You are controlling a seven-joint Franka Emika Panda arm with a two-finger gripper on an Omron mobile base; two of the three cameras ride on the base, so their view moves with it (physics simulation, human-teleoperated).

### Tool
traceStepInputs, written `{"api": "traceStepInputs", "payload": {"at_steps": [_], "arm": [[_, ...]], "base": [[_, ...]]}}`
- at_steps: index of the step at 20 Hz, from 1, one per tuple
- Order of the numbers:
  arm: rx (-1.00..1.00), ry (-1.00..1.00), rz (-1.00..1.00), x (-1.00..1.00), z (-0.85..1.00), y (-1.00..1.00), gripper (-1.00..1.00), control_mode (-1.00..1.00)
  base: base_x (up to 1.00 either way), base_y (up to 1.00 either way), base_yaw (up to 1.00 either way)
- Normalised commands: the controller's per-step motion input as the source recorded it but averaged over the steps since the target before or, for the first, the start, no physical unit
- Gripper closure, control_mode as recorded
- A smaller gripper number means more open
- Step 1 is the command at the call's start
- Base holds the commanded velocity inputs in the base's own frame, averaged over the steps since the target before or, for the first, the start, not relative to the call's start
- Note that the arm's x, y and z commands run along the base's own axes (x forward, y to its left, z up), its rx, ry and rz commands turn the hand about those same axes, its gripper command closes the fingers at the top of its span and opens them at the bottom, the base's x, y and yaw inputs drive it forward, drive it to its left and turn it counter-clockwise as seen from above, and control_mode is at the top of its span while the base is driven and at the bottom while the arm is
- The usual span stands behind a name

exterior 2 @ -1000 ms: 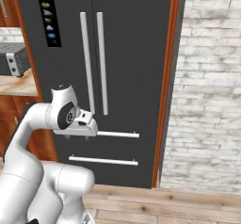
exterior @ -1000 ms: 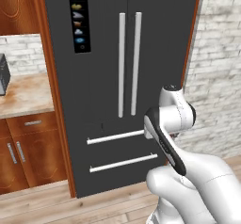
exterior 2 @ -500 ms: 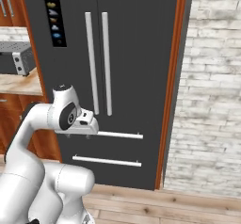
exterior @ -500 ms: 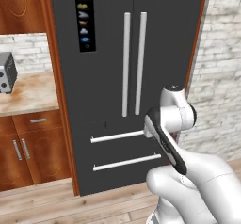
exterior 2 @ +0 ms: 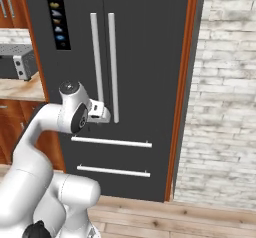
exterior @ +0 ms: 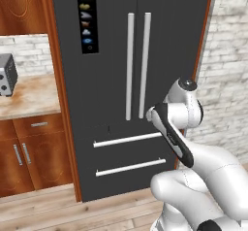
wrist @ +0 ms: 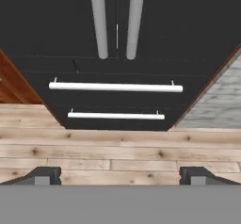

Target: Place one of the steaks on the plate and the other in the bowl. Then place the bowl in the fridge.

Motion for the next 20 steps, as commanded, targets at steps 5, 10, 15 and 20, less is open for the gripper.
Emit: {"api": "traceStepInputs", "payload": {"at_steps": [5, 10, 15, 20], "arm": [[0.00, -0.06, -0.06, 0.26, 0.33, -0.22, -1.00, -1.00], [0.19, -0.03, -0.01, 0.32, 0.73, -0.04, -1.00, -1.00], [-0.07, 0.00, 0.00, 0.79, 0.54, -0.01, -1.00, -1.00], [-0.01, 0.01, 0.00, 0.89, 0.07, -0.01, -1.00, -1.00]], "base": [[0.00, 0.00, 0.00], [0.00, 0.00, 0.00], [0.00, 0.00, 0.00], [0.00, 0.00, 0.00]]}}
